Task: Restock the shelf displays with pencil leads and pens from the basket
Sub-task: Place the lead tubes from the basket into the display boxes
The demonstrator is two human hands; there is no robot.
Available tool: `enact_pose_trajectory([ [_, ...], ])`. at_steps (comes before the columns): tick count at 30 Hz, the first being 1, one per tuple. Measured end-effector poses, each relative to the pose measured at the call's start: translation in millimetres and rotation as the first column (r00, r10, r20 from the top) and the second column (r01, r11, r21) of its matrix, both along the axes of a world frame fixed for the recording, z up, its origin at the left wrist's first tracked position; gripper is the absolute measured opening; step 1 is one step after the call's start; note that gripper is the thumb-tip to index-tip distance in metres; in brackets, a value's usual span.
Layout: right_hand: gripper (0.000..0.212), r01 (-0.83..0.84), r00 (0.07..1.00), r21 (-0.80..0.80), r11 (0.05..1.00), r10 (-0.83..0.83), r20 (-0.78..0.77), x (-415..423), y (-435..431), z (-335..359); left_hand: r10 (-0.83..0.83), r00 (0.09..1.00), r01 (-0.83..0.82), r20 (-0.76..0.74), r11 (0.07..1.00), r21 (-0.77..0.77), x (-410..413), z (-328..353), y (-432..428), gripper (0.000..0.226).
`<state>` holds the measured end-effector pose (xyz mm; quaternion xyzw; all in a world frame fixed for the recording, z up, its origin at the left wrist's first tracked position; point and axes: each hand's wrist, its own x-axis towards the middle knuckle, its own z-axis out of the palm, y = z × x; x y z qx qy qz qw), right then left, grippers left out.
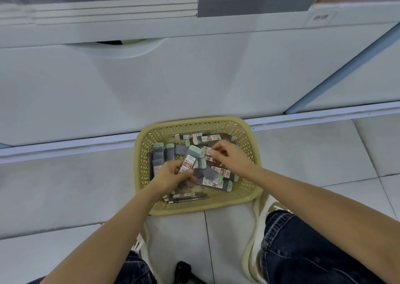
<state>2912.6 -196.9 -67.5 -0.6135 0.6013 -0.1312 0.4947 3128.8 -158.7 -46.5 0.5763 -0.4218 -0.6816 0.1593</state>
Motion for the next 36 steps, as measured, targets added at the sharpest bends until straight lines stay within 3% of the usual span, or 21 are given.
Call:
enact_pose_trajectory([
  [2,0.030,-0.131,0.963,0.013,0.991,0.130,-0.235,-6,8,-11,0.084,0.996,-0.084,0.024,0.996,0.003,7,-5,4,0.019],
  [5,0.068,-0.307,0.847,0.106,0.946,0.322,-0.423,1,26,-25,0.143,0.990,-0.143,0.022,0.990,0.016,12,-10,8,0.019],
  [7,0.072,-0.376,0.799,0.067,0.924,0.360,-0.481,7,31,-34,0.161,0.987,-0.161,0.004,0.986,0.033,12,-12,7,0.018],
  [9,0.061,-0.406,0.790,0.030,0.913,0.367,-0.492,8,29,-37,0.156,0.988,-0.156,-0.006,0.987,0.040,11,-13,7,0.016],
  [15,0.043,-0.436,0.839,0.025,0.900,0.416,-0.351,-8,6,-26,0.141,0.989,-0.141,0.041,0.990,-0.001,10,-19,3,0.017],
  [18,0.021,-0.467,0.857,-0.044,0.883,0.440,-0.270,-21,-16,-2,0.165,0.977,-0.155,0.136,0.984,-0.085,7,-21,-6,0.016],
  [21,0.017,-0.371,0.923,-0.126,0.920,0.352,-0.154,-33,-39,25,0.173,0.966,-0.144,0.192,0.977,-0.155,4,-17,-17,0.017],
  [25,0.031,-0.256,0.966,-0.006,0.967,0.256,0.038,-33,-49,45,0.146,0.984,-0.137,0.098,0.987,-0.089,-5,-7,-22,0.020],
  [30,0.021,-0.204,0.969,0.069,0.977,0.191,0.155,-10,-39,39,0.172,0.954,-0.133,-0.244,0.976,0.170,-19,3,-13,0.025],
  [32,0.007,-0.163,0.971,0.086,0.983,0.145,0.192,-1,-34,32,0.137,0.954,-0.099,-0.268,0.984,0.150,-21,3,-10,0.034],
  [36,0.014,-0.049,0.985,0.131,0.990,0.026,0.172,-3,-31,19,0.170,0.959,-0.153,-0.227,0.984,0.088,-19,-2,-9,0.025],
])
